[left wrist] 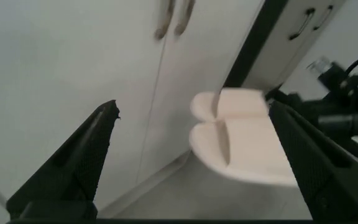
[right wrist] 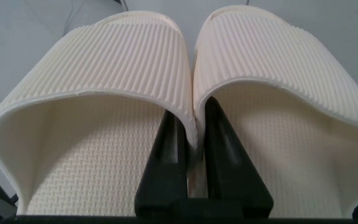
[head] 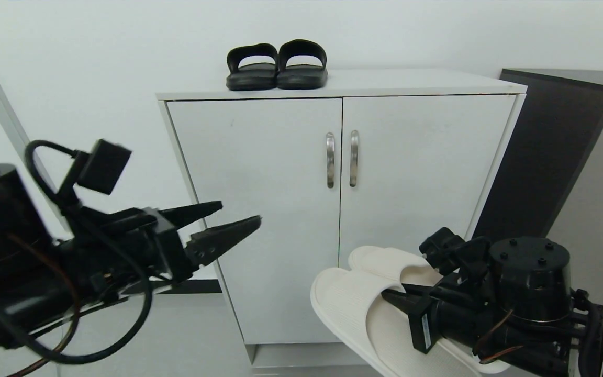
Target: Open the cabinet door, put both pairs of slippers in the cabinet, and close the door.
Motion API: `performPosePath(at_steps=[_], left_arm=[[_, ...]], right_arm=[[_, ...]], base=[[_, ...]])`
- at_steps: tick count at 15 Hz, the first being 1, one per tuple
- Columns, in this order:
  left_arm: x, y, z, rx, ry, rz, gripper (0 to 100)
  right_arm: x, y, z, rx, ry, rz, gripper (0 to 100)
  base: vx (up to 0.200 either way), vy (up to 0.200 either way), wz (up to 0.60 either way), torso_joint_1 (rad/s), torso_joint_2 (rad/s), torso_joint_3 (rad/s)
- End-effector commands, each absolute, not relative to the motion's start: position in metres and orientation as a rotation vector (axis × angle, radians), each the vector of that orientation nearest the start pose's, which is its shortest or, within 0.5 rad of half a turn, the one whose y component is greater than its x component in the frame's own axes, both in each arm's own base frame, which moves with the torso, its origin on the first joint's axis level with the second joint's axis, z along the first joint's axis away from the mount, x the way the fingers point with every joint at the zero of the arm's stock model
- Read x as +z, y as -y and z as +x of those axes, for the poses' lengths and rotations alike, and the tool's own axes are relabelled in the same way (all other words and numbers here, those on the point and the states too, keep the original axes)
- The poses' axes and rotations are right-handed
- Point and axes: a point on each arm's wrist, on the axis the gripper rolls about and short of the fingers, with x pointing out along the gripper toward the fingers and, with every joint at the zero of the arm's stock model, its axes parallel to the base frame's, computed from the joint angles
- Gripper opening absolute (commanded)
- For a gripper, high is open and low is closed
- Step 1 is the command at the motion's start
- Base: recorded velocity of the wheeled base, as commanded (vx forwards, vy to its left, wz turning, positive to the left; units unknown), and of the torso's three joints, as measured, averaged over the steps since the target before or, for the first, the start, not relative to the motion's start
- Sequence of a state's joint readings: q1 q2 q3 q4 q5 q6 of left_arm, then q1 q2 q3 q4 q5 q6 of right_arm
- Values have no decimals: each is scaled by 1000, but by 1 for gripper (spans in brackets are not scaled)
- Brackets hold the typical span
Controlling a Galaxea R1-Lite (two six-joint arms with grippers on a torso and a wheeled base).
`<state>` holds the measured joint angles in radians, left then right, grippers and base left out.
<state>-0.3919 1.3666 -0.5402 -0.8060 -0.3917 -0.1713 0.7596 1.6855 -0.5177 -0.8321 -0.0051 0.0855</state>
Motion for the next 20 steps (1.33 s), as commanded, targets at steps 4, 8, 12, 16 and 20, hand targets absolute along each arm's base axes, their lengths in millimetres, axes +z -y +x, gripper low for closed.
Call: performPosePath(at_steps=[4, 8, 12, 16, 20], left_arm=[[234, 152, 244, -920, -44, -209, 100], [239, 176, 260, -967, -14, -209, 100], [261, 192, 259, -1087, -125, -198, 100], [269, 203, 272, -1198, -196, -220, 100], [275, 217, 287, -1190, -200, -273, 100]], right_arm=[[130, -187, 196, 735, -361, -51, 0], [129, -186, 196, 729, -362, -52, 0], [123, -185, 196, 727, -383, -60, 0], [120, -186, 197, 726, -388, -60, 0], [120, -186, 197, 726, -386, -59, 0]], base=[[0, 0, 0, 0, 0, 0], [0, 0, 0, 0, 0, 0], [0, 0, 0, 0, 0, 0], [0, 0, 0, 0, 0, 0], [0, 0, 0, 0, 0, 0]])
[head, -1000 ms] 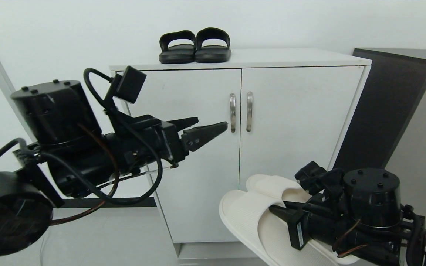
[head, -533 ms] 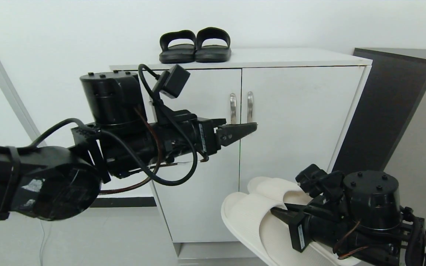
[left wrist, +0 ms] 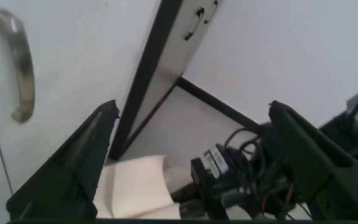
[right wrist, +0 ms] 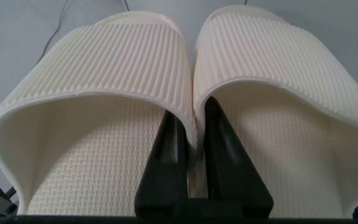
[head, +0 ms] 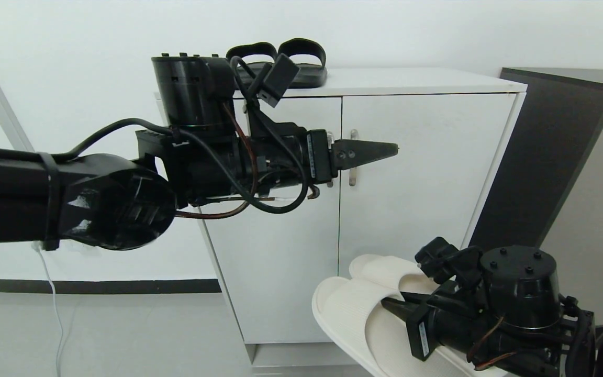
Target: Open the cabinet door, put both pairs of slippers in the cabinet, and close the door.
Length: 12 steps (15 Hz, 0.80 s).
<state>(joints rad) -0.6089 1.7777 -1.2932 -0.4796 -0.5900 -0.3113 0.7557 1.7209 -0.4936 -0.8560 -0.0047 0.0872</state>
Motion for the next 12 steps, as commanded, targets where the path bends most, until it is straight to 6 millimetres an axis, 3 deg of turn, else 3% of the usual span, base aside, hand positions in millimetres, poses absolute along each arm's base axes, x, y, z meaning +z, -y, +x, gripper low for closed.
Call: performPosePath(at_steps=[1, 7, 12], left_arm=[[276, 218, 285, -1165, -190, -270, 100], [272, 238, 293, -1047, -210, -223, 100], [271, 235, 311, -994, -233, -223, 100]], right_arm=[[120, -186, 197, 726, -386, -59, 0], [120, -185, 197, 725, -385, -61, 0], [119, -185, 196, 726, -388, -62, 0]], base=[[0, 0, 0, 0, 0, 0], [0, 0, 0, 0, 0, 0], [0, 0, 0, 0, 0, 0]])
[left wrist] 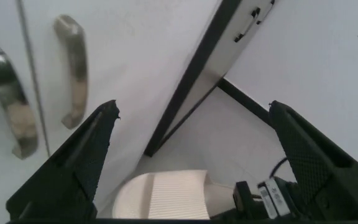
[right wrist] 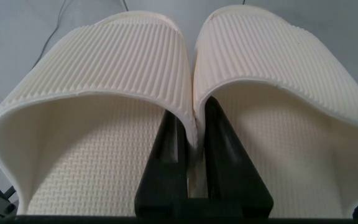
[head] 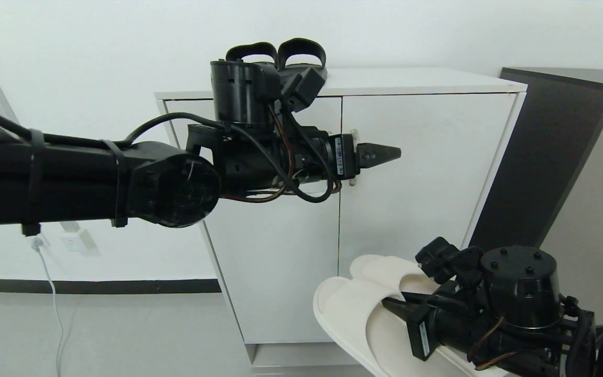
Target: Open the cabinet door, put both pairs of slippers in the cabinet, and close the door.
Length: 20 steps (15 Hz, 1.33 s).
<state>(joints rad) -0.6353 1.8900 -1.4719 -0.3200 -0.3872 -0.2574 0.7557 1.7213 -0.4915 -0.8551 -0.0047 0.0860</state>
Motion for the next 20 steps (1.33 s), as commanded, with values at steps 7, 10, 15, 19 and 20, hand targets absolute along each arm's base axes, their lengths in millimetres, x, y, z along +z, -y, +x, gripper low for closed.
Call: performPosePath(at_steps=[7, 10, 15, 19, 20], left_arm=[[264, 241, 332, -913, -234, -220, 100], [262, 247, 339, -912, -250, -219, 100], [267, 251, 343, -926, -249, -230, 100], [265, 250, 341, -930, -269, -243, 0], [264, 248, 339, -927, -288, -263, 0]], right_arm=[[117, -186, 197, 722, -395, -65, 0], [117, -186, 197, 721, -395, -67, 0], [118, -186, 196, 725, -396, -65, 0], [116, -186, 193, 737, -402, -68, 0], [117, -186, 193, 737, -401, -67, 0]], base=[[0, 0, 0, 0, 0, 0], [0, 0, 0, 0, 0, 0], [0, 0, 0, 0, 0, 0], [0, 0, 0, 0, 0, 0], [0, 0, 0, 0, 0, 0]])
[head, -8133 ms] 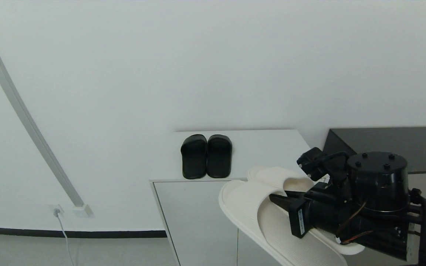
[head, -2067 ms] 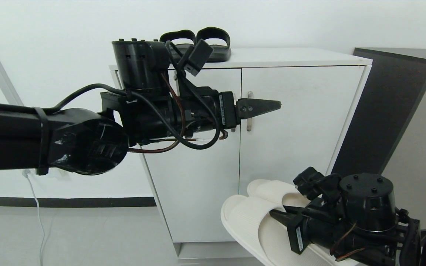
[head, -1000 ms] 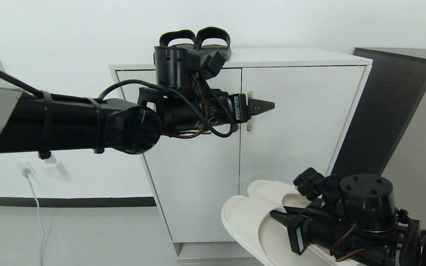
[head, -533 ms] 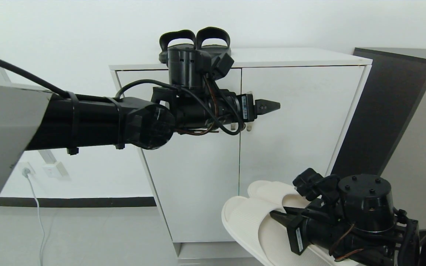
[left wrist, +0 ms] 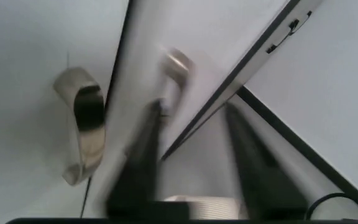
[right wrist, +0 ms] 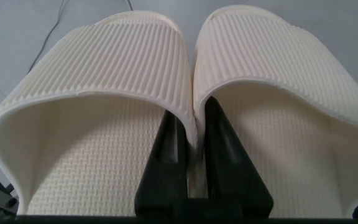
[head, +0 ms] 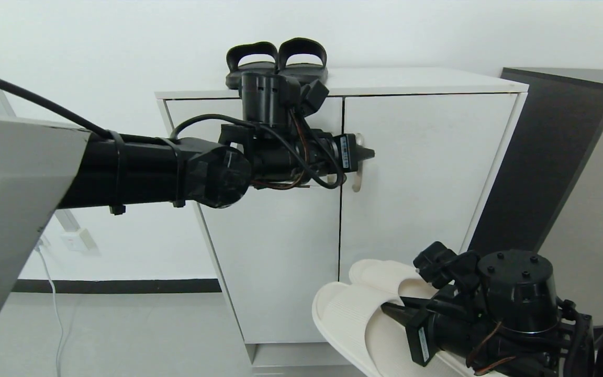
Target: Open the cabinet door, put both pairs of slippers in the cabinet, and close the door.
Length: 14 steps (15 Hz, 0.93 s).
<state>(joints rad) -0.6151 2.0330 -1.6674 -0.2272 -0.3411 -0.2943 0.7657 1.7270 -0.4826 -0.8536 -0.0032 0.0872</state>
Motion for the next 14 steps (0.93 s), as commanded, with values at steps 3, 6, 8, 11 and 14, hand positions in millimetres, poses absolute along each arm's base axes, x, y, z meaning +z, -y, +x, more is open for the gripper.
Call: performPosePath(at_steps=[3, 6, 8, 11, 14], left_arm=[[263, 239, 321, -946, -322, -260, 0], [262, 234, 301, -967, -324, -258, 0], [258, 231, 286, -980, -311, -259, 0], [253, 215, 266, -983, -290, -265, 0], [254, 203, 274, -946, -256, -348, 0]], right_arm=[[115, -185, 189, 787, -415, -63, 0], [118, -181, 176, 881, -423, -56, 0], [120, -180, 168, 920, -414, -59, 0], [116, -182, 160, 947, -432, -78, 0], [111, -180, 157, 964, -427, -144, 0]], base=[[0, 0, 0, 0, 0, 0], [0, 0, 0, 0, 0, 0], [0, 0, 0, 0, 0, 0], [0, 0, 0, 0, 0, 0], [0, 0, 0, 0, 0, 0]])
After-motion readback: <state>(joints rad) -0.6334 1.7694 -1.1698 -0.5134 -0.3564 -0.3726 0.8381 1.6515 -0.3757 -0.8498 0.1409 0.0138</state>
